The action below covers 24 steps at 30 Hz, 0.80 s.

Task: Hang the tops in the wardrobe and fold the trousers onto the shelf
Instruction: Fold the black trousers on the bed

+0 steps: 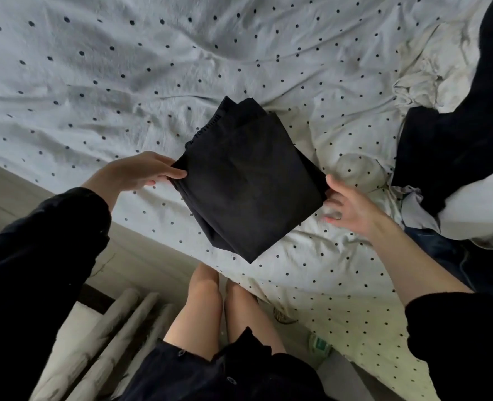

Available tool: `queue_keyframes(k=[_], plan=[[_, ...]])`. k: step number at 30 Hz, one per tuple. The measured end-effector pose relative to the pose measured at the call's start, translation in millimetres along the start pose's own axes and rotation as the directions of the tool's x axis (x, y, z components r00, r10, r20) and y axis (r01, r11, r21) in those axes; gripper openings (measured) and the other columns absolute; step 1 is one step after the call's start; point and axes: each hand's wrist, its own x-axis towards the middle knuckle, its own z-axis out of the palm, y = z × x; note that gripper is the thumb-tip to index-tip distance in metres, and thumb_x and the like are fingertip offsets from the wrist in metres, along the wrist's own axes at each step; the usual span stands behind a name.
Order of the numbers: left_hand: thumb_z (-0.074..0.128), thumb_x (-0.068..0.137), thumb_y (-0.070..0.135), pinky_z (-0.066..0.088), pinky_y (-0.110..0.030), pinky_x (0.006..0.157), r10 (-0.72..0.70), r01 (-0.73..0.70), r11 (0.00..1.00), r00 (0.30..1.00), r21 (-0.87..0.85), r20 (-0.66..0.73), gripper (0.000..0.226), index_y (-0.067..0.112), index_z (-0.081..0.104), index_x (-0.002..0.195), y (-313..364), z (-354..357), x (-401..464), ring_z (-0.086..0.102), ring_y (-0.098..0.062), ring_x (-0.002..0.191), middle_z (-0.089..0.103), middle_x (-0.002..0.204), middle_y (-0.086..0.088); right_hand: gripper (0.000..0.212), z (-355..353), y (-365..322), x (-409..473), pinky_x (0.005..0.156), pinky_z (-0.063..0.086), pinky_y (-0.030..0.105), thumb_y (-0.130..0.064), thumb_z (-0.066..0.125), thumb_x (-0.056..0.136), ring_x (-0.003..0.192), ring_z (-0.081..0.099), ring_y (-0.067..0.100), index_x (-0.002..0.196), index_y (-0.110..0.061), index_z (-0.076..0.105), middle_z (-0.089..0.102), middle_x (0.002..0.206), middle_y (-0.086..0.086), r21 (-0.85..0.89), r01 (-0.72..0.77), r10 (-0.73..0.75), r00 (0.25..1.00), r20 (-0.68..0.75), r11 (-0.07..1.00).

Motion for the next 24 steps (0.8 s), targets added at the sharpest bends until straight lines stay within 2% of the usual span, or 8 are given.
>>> queue_keyframes(k=[1,3,6,10,14,18,22,24], plan=[[0.064,0.087,0.024,0.021,-0.040,0.111,0.000,0.000,1.000,1.000,0.003,0.017,0.045,0.018,0.055,0.130,1,-1,1,0.043,-0.014,0.125,0.056,0.128,0.006,0.063,1,-1,0,0.100,0.040,0.046,-0.052,0.070,0.066,0.120,0.050,0.016,0.121,-0.026,0.056,0.056,0.126,-0.001,-0.024,-0.024,0.024,0.999,0.032,0.999],[0.069,0.082,0.034,0.019,-0.041,0.112,0.003,-0.004,1.000,0.998,0.014,0.056,0.051,0.023,0.054,0.130,4,-3,-1,0.040,-0.016,0.130,0.054,0.134,0.007,0.052,5,-5,1,0.094,0.043,0.041,-0.046,0.072,0.071,0.117,0.051,0.015,0.116,-0.026,0.056,0.057,0.124,-0.002,-0.089,-0.045,0.049,0.998,0.045,0.995],[0.076,0.060,0.058,0.021,-0.038,0.106,0.017,-0.019,1.000,0.995,0.012,0.097,0.061,0.035,0.060,0.114,6,0,-2,0.044,-0.014,0.124,0.057,0.128,0.012,0.039,10,-10,8,0.089,0.041,0.037,-0.033,0.073,0.079,0.113,0.052,0.014,0.114,-0.025,0.055,0.058,0.119,-0.007,-0.131,-0.087,0.090,0.996,0.020,0.988],[0.069,0.081,0.035,0.024,-0.035,0.100,0.063,-0.064,0.998,0.997,-0.009,-0.054,0.041,0.022,0.062,0.119,4,11,9,0.046,-0.016,0.119,0.060,0.120,0.007,0.047,17,-12,13,0.091,0.041,0.037,-0.026,0.075,0.078,0.111,0.054,0.013,0.121,-0.022,0.054,0.060,0.118,-0.007,-0.145,-0.106,0.106,0.994,-0.003,0.984],[0.072,0.079,0.032,0.027,-0.036,0.101,0.036,-0.035,0.999,0.996,0.013,-0.080,0.043,0.018,0.063,0.119,6,9,12,0.042,-0.020,0.124,0.058,0.125,0.002,0.047,21,-5,18,0.098,0.039,0.039,-0.019,0.078,0.070,0.115,0.054,0.018,0.113,-0.018,0.059,0.063,0.118,-0.003,-0.162,-0.034,0.007,0.986,-0.168,0.986],[0.073,0.077,0.033,0.031,-0.036,0.103,0.045,-0.044,0.999,0.995,0.014,-0.087,0.054,0.013,0.058,0.125,11,2,6,0.043,-0.024,0.126,0.052,0.136,-0.004,0.025,25,-10,7,0.088,0.038,0.033,-0.012,0.075,0.073,0.106,0.055,0.018,0.092,-0.022,0.061,0.064,0.107,-0.001,-0.190,0.026,-0.070,0.971,-0.230,0.981],[0.075,0.074,0.032,0.031,-0.034,0.103,0.087,-0.092,0.994,0.992,-0.057,-0.097,0.060,0.010,0.056,0.127,5,-8,-16,0.044,-0.023,0.126,0.052,0.135,-0.006,0.021,31,-30,-20,0.072,0.038,0.027,-0.012,0.074,0.074,0.094,0.056,0.018,0.085,-0.023,0.060,0.064,0.094,-0.003,-0.229,0.085,-0.132,0.971,-0.200,0.970],[0.073,0.077,0.029,0.029,-0.036,0.108,0.103,-0.115,0.988,0.988,-0.104,-0.116,0.058,0.008,0.055,0.128,-1,-14,-32,0.043,-0.024,0.128,0.052,0.136,-0.007,0.020,40,-44,-37,0.059,0.039,0.020,-0.008,0.072,0.076,0.080,0.056,0.014,0.081,-0.022,0.059,0.062,0.083,-0.006,-0.245,0.121,-0.166,0.971,-0.171,0.962]])
